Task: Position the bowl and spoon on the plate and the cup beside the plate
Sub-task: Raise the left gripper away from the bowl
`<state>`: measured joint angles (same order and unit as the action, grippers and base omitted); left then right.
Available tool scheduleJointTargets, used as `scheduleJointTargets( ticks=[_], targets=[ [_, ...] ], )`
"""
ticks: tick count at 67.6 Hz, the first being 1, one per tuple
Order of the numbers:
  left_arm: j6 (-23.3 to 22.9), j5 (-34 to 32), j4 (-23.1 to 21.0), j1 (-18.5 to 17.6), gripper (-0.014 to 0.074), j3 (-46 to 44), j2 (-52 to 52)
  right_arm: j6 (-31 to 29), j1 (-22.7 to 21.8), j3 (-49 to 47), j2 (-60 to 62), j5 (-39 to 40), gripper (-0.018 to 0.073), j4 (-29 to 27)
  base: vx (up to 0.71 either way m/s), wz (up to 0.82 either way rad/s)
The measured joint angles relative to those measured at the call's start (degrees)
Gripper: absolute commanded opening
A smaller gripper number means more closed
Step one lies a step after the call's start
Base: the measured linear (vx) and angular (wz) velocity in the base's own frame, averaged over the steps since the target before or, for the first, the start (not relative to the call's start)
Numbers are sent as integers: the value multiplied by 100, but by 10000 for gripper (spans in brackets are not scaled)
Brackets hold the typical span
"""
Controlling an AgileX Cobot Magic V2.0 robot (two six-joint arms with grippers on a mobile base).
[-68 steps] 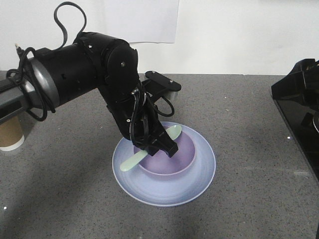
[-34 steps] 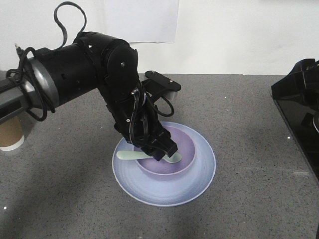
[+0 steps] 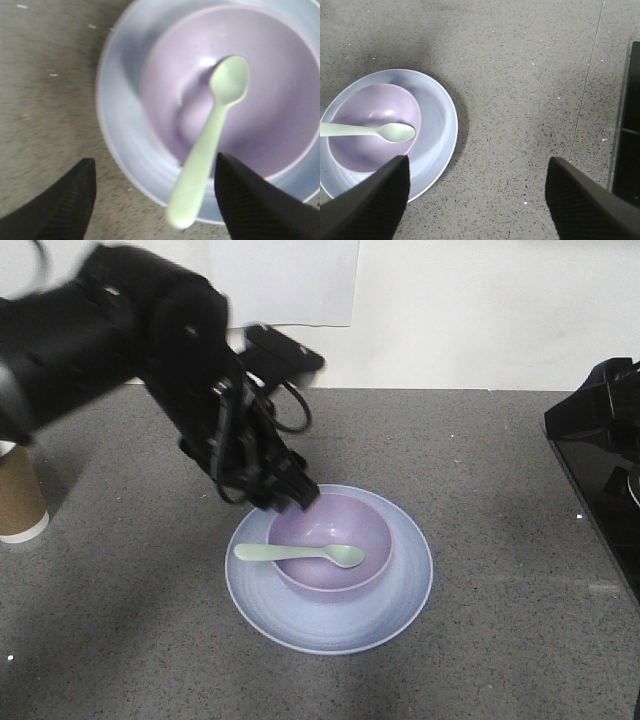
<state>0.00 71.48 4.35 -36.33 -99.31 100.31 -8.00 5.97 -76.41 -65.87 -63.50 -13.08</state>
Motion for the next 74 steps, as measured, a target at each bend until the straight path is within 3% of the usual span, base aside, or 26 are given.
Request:
scheduleJointTargets(
  ticks=[16,22,23,49,60,74],
  targets=[
    [-277,11,290,992,485,0,-776,0,0,0,0,0,549,0,0,0],
    [-321,16,327,1506,485,0,-977,0,0,0,0,0,549,0,0,0],
    [-329,47,353,2017,485,0,-1122,0,0,0,0,0,549,0,0,0],
    [-415,56,481,3898,485,0,-1266,0,0,0,0,0,549,0,0,0],
    [-516,56,494,4348,485,0,-1187,0,0,0,0,0,549,0,0,0],
    [-586,57,390,4445,485,0,-786,0,0,0,0,0,549,0,0,0]
  ],
)
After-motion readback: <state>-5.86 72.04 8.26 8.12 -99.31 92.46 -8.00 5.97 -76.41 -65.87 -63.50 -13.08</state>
